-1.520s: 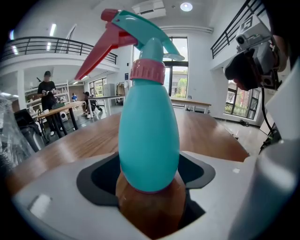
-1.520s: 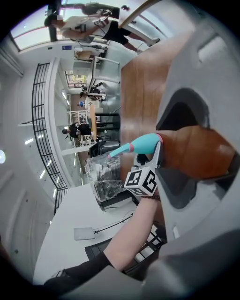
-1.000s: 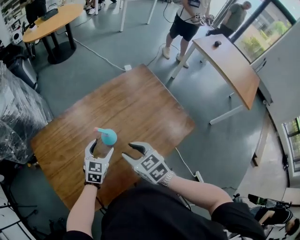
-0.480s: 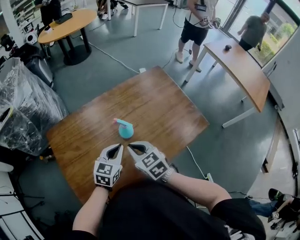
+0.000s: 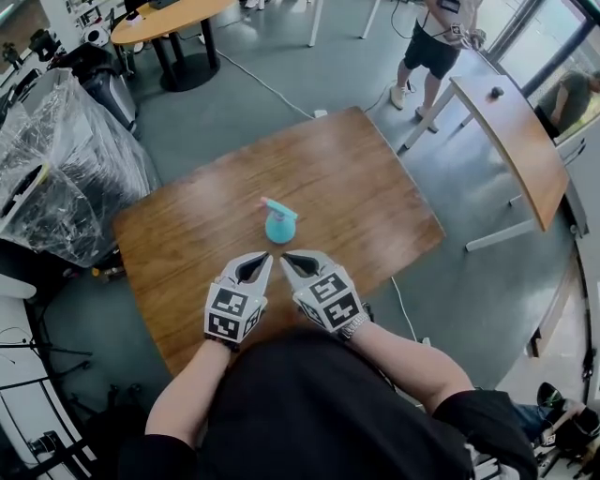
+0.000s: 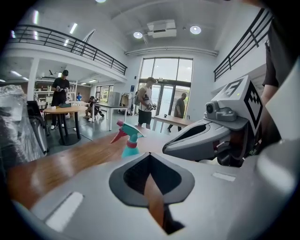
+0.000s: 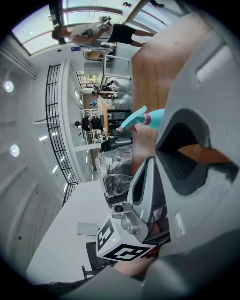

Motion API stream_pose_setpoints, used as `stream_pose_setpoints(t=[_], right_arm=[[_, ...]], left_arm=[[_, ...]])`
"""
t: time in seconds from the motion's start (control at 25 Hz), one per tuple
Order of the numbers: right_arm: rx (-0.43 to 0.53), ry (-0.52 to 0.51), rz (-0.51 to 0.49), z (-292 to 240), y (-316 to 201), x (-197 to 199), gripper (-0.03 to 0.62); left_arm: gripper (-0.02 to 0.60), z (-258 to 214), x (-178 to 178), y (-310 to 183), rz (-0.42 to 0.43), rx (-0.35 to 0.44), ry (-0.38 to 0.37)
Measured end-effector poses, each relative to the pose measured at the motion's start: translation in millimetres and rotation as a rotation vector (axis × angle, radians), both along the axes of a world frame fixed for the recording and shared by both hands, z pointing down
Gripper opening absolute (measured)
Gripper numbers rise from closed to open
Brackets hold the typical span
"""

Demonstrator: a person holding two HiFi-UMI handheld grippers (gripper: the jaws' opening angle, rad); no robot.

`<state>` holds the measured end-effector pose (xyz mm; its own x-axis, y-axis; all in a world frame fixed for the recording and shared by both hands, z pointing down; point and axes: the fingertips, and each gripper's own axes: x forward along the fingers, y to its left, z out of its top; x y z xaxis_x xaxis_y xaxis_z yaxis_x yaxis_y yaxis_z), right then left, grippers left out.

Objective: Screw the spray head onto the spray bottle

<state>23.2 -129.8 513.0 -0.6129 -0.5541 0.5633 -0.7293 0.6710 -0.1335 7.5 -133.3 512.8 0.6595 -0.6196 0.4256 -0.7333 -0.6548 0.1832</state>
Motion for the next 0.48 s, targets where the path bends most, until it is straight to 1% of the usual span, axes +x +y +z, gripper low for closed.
stream_pose_setpoints(t=[0.48], right_arm=[[0.011,0.012,0.026,-2,-2,14,-0.009]], left_arm=[[0.015,2,4,-2,-0.004,-0.006,-0.013]])
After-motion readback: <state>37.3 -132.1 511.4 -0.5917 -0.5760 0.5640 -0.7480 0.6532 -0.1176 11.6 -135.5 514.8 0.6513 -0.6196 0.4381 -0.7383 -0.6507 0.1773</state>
